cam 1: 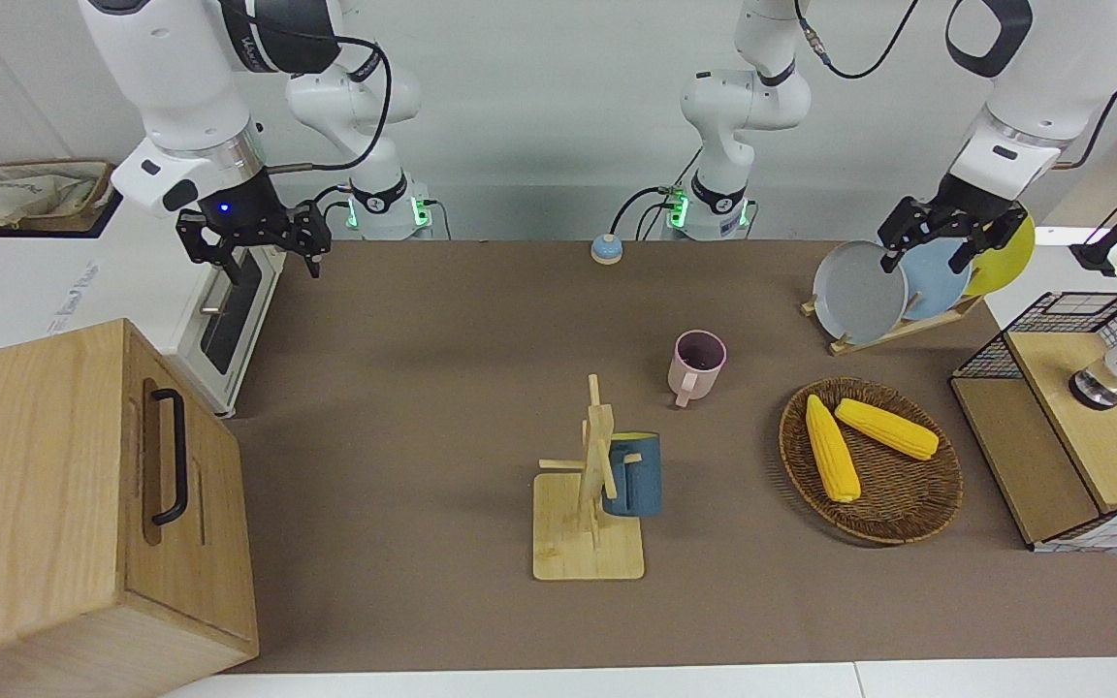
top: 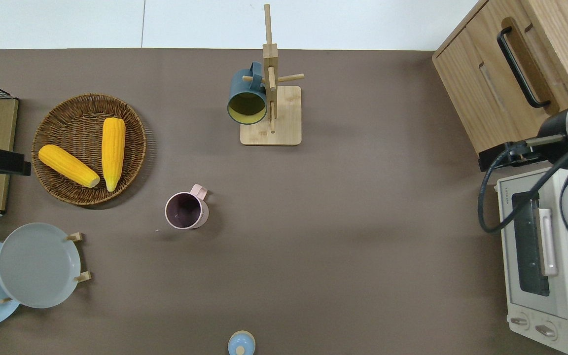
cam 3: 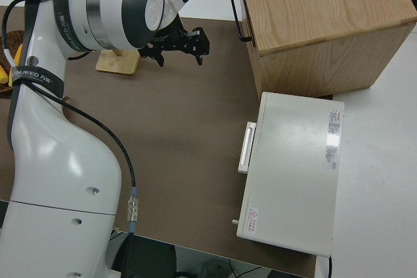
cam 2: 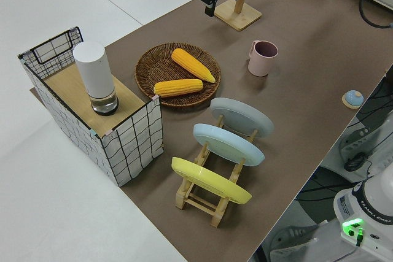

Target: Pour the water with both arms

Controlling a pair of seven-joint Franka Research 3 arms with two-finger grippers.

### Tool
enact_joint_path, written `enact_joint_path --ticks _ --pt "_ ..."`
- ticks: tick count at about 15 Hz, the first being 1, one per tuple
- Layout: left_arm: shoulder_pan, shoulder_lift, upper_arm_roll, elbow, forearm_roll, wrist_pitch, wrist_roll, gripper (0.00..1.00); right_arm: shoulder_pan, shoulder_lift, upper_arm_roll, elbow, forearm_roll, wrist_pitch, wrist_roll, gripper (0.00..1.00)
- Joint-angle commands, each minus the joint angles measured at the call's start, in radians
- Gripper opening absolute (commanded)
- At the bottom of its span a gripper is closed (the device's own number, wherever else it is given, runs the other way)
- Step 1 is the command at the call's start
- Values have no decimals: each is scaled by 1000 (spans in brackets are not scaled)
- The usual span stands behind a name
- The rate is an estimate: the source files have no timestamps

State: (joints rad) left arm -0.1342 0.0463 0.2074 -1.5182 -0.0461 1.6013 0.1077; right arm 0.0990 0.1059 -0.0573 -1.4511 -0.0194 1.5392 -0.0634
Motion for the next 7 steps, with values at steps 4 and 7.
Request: enact_joint_path --ticks 4,7 --pt "-91 -14 -6 -11 32 -38 -55 1000 -2 -14 2 -12 3 5 -13 985" --pt "-91 -11 -17 -11 31 -49 -55 1000 -2 -14 1 -12 3 5 -13 985"
